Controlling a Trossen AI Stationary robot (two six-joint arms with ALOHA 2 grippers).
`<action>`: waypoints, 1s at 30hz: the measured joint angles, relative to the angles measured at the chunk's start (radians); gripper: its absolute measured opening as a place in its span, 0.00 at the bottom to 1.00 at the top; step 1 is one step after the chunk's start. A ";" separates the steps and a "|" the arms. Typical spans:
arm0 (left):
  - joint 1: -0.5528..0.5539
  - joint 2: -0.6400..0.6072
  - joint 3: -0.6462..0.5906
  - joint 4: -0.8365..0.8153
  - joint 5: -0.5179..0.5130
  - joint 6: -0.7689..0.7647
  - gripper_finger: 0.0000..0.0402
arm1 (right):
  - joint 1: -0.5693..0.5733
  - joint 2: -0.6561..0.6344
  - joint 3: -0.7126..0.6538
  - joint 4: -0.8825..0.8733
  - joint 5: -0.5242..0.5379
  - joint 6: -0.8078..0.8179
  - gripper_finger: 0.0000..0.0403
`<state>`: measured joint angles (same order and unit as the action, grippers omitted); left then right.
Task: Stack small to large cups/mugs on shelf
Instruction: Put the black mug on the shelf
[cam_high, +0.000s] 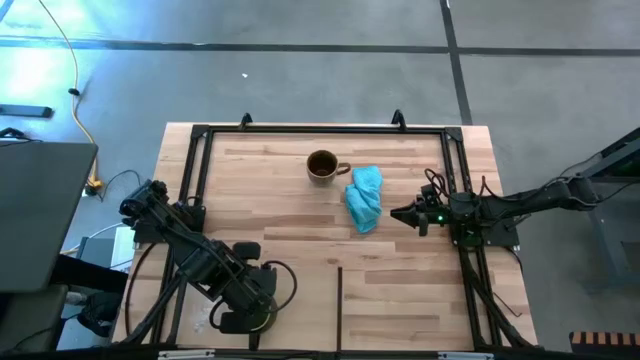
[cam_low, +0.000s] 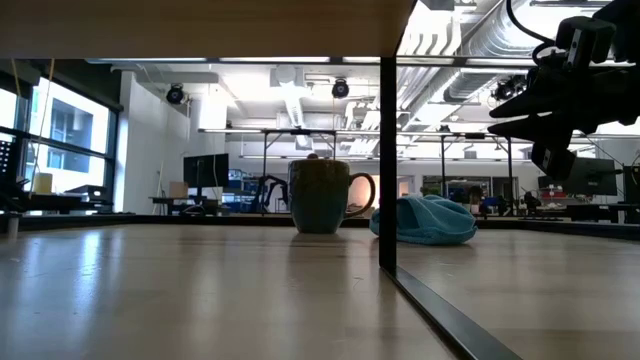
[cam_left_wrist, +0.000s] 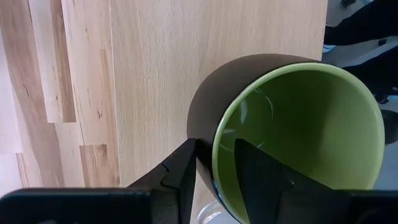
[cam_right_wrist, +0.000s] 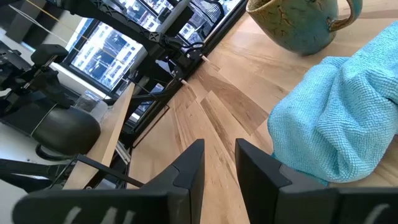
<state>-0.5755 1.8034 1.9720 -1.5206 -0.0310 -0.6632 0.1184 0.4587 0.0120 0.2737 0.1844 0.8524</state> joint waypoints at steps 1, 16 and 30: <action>0.000 0.000 0.000 0.001 0.000 0.008 0.24 | 0.000 0.000 0.000 0.000 0.000 -0.001 0.20; 0.000 0.000 0.000 -0.001 -0.003 0.053 0.24 | 0.000 0.000 0.000 0.000 0.000 -0.020 0.20; 0.000 0.000 0.000 -0.005 -0.010 0.061 0.24 | 0.000 0.000 0.000 -0.005 0.026 -0.042 0.20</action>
<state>-0.5758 1.8038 1.9720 -1.5257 -0.0413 -0.6023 0.1184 0.4587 0.0116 0.2687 0.2100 0.8101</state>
